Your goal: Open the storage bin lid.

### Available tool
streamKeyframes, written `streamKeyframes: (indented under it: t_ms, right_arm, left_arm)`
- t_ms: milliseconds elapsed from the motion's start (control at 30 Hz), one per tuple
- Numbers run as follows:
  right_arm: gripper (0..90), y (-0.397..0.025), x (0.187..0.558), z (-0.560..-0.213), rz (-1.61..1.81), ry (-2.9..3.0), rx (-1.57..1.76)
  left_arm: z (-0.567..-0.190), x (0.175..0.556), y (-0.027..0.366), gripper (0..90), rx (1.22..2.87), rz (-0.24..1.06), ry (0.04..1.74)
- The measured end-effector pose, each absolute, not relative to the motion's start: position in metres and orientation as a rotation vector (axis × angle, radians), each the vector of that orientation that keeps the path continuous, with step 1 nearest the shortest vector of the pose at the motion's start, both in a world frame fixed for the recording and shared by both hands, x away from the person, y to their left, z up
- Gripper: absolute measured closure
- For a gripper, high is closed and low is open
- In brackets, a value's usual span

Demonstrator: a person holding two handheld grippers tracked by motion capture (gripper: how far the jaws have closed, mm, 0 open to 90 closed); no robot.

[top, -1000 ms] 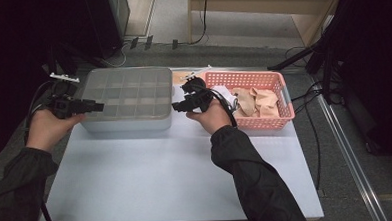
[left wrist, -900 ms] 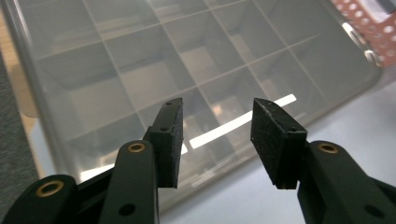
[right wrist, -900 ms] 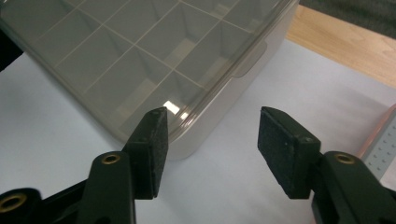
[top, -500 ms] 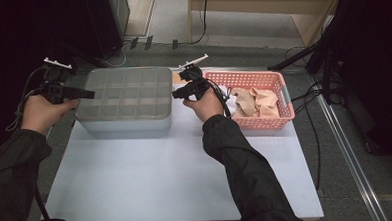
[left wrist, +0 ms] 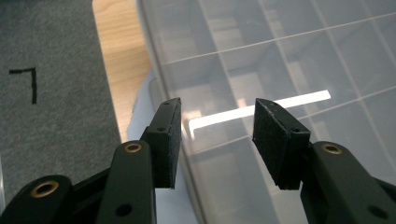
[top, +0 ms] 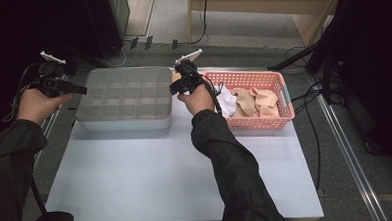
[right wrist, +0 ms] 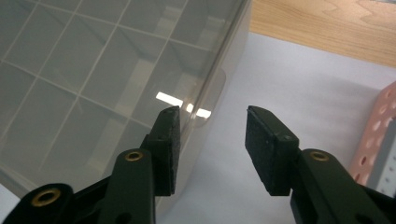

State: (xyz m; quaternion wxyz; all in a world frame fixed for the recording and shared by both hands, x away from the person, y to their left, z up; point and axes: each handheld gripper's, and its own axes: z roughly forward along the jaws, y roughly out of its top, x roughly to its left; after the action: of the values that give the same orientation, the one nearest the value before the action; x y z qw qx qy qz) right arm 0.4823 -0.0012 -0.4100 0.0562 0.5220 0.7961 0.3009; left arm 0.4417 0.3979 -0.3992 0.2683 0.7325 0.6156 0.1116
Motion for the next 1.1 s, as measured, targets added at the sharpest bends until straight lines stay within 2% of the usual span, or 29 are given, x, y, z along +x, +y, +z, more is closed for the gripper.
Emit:
streamKeyframes:
  t_ms: [433, 1100]
  right_arm:
    - [62.3, 0.022, 0.504, -0.413, 0.824, 2.435, 1.656]
    - [65.2, 0.032, 0.521, -0.418, 0.73, 2.415, 1.82]
  left_arm:
    - [-0.418, 0.464, 0.419, 54.0, 1.912, 0.233, 1.775]
    - [-0.425, 0.474, 0.417, 56.3, 1.902, 0.129, 1.82]
